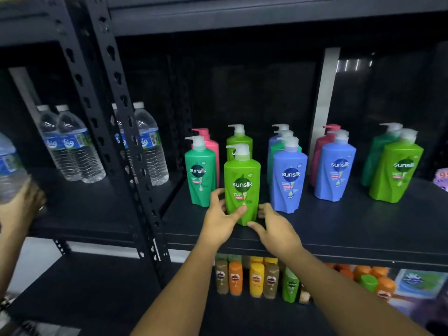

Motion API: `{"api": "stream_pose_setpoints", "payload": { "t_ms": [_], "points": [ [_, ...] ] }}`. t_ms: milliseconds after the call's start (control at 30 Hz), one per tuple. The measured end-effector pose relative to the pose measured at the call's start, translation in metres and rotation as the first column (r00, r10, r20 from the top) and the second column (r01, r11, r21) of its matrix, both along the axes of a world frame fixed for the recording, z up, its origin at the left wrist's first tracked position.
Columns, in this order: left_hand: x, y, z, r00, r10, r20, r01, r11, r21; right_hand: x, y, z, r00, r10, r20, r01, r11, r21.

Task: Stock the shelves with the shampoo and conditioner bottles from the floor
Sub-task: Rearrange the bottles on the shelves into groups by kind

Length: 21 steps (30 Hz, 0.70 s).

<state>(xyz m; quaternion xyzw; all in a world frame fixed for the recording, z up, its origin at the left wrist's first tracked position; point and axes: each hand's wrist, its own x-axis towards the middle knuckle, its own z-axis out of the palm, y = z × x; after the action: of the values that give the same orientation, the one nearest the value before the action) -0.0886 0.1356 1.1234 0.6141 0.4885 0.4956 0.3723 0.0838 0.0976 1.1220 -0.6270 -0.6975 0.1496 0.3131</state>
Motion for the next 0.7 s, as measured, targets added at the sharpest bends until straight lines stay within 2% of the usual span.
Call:
{"api": "stream_pose_setpoints", "payload": {
  "t_ms": [133, 200, 267, 467, 700],
  "points": [
    [0.002, 0.018, -0.002, 0.996, 0.084, -0.036, -0.083, 0.996, 0.027, -0.001, 0.006, -0.006, 0.974, -0.011, 0.227, 0.014, 1.000, -0.011],
    [0.006, 0.027, 0.000, 0.992, 0.117, -0.042, -0.115, 0.992, 0.044, -0.006, 0.008, -0.008, 0.924, 0.018, 0.381, -0.011, 1.000, -0.021],
    [0.011, 0.036, 0.003, 0.987, 0.147, -0.066, -0.143, 0.988, 0.062, -0.010, 0.011, -0.009, 0.883, 0.042, 0.468, -0.026, 0.999, -0.041],
    [0.024, 0.071, 0.010, 0.959, 0.215, -0.182, -0.197, 0.974, 0.113, -0.008, 0.018, -0.006, 0.840, 0.117, 0.530, -0.040, 0.987, -0.155],
    [0.036, 0.099, 0.006, 0.948, 0.258, -0.188, -0.237, 0.963, 0.127, -0.006, 0.019, -0.007, 0.832, 0.131, 0.540, -0.042, 0.984, -0.174]
  ]
}}
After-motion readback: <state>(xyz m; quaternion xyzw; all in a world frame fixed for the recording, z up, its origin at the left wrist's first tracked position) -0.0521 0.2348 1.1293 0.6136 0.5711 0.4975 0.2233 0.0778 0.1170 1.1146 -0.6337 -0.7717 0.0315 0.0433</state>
